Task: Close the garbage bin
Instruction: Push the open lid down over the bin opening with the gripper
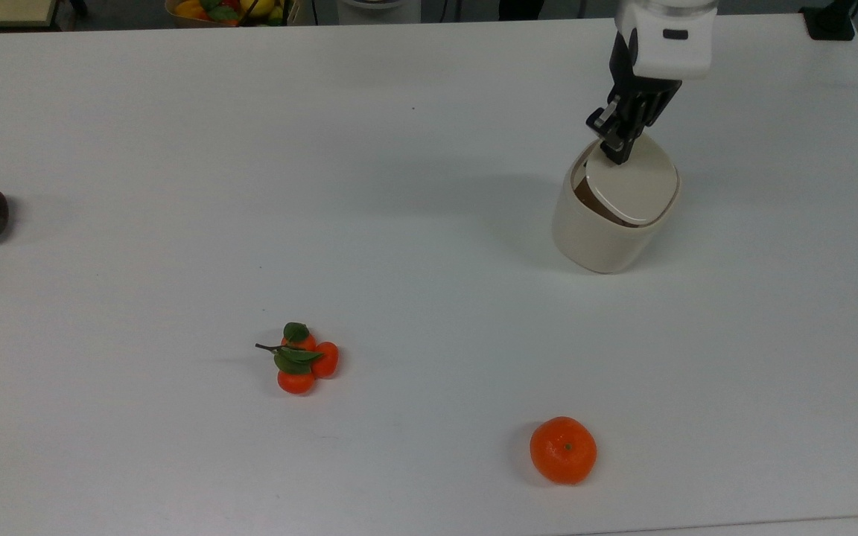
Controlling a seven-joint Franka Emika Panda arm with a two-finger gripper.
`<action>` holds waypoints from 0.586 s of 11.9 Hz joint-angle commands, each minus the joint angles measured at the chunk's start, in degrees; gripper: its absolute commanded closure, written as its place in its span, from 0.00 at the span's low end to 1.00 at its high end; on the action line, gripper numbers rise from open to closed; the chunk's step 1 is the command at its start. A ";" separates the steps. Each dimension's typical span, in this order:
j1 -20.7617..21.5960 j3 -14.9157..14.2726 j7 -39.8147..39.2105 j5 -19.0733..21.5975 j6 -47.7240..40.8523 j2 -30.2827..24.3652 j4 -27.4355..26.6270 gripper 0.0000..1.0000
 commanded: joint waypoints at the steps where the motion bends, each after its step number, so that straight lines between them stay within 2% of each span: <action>1: 0.20 -0.27 -1.08 -0.50 -0.82 1.05 -0.62 1.00; 7: 0.20 -0.35 -1.17 -0.58 -0.82 1.75 -1.15 1.00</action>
